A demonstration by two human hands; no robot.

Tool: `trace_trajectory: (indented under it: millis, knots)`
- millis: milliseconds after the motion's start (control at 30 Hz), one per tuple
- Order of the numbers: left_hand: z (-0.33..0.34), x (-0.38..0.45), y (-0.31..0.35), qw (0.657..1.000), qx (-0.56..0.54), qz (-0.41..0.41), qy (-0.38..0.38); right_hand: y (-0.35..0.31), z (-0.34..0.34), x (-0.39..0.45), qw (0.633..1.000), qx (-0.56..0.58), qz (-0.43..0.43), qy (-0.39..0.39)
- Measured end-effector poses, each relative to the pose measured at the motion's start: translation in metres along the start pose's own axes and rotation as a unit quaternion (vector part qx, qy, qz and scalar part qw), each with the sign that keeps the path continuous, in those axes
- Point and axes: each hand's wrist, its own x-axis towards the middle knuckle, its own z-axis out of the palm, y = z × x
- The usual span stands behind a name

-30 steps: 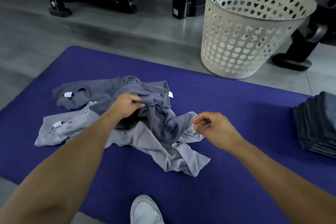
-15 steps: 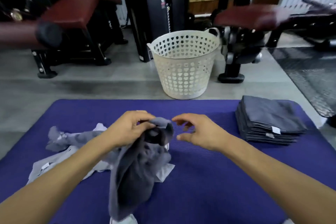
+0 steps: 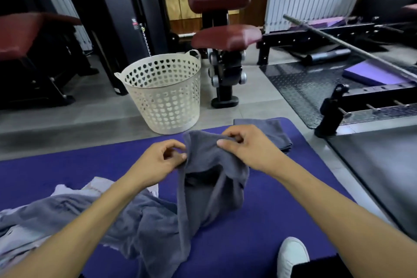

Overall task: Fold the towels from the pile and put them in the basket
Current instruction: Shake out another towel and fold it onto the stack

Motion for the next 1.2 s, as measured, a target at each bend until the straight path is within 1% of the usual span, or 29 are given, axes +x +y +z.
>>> trace_trajectory:
  millis: [67,133,200,233,333,400,433,500,567,633,667,733,800,867,1033,1200]
  knots:
    - [0.008,0.0,0.013,0.999,-0.027,0.023,0.003,0.003,-0.007,-0.001,1.0,-0.024,-0.003,0.009]
    - [0.015,0.0,0.026,0.998,-0.049,0.048,-0.016,0.006,-0.012,-0.004,0.999,-0.033,-0.004,0.005]
    - [0.023,-0.001,0.033,0.997,-0.031,0.056,-0.038,0.006,-0.015,-0.004,1.0,-0.026,0.001,-0.007]
    - [0.028,0.001,0.033,0.998,-0.018,0.051,-0.029,0.005,-0.016,-0.005,1.0,-0.025,0.003,-0.016]
    - [0.03,0.01,0.03,0.998,-0.005,0.032,0.05,0.006,-0.018,-0.006,0.998,-0.041,0.012,-0.042]
    - [0.024,0.013,0.03,0.997,-0.023,0.011,0.069,0.01,-0.019,-0.006,0.997,-0.062,0.019,-0.048]
    - [0.021,0.014,0.029,0.998,-0.033,-0.002,0.059,0.014,-0.019,-0.005,0.995,-0.08,0.022,-0.046]
    - [0.016,0.012,0.029,0.998,-0.048,-0.028,0.015,0.019,-0.018,-0.004,0.989,-0.145,0.011,-0.033]
    - [0.015,0.008,0.029,0.998,-0.04,-0.04,-0.028,0.019,-0.016,-0.002,0.983,-0.184,0.003,-0.001]
    - [0.015,0.003,0.027,0.998,-0.016,-0.045,-0.043,0.014,-0.014,0.0,0.988,-0.151,0.025,0.028]
    - [0.014,0.001,0.026,0.998,-0.009,-0.044,-0.04,0.012,-0.013,0.0,0.991,-0.126,0.044,0.028]
    - [0.012,-0.003,0.026,0.999,-0.012,-0.043,-0.02,0.01,-0.007,-0.002,0.993,-0.08,0.083,-0.018]
    - [0.01,-0.005,0.027,0.998,-0.045,-0.047,-0.007,0.011,0.003,-0.006,0.991,-0.044,0.099,-0.074]
    - [0.008,-0.008,0.026,0.993,-0.101,-0.066,0.003,0.011,0.014,-0.009,0.992,-0.028,0.083,-0.095]
    - [0.009,-0.016,0.025,0.966,-0.227,-0.119,0.029,-0.005,0.036,-0.013,0.999,0.005,-0.011,-0.037]
    - [0.002,-0.024,0.03,0.946,-0.287,-0.151,-0.015,-0.013,0.048,-0.016,0.998,-0.051,-0.045,0.015]
